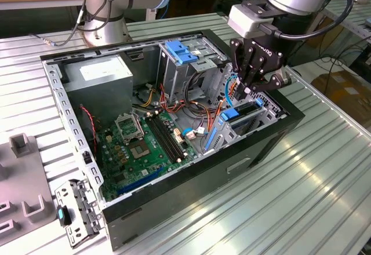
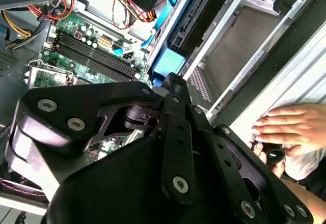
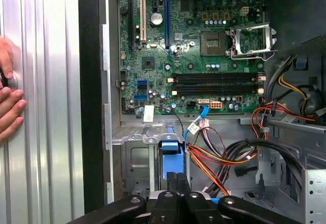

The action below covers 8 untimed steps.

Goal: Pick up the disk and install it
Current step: 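Insert the first disk wire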

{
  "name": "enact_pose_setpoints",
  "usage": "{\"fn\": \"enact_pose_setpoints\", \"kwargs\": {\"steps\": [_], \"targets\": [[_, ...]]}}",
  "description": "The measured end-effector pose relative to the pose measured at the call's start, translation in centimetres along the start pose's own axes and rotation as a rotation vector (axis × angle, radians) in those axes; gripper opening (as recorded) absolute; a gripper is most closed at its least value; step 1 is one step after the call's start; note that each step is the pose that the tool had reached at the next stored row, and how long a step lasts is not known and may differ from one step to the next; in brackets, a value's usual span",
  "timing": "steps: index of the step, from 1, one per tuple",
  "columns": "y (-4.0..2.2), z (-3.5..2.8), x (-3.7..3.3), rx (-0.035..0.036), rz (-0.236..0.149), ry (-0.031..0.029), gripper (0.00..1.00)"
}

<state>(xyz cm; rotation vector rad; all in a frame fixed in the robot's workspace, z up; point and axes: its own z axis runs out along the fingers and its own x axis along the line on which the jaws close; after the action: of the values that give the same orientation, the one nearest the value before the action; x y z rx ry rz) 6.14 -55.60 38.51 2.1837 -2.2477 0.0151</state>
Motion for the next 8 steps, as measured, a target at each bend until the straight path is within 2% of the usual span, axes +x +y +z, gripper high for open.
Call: {"fn": "enact_pose_setpoints", "kwargs": {"steps": [4, 8], "targets": [[-0.03, 0.01, 0.0, 0.0, -0.001, -0.0001, 0.11], [-0.32, 0.01, -0.01, 0.0008, -0.068, -0.0001, 0.11]]}}
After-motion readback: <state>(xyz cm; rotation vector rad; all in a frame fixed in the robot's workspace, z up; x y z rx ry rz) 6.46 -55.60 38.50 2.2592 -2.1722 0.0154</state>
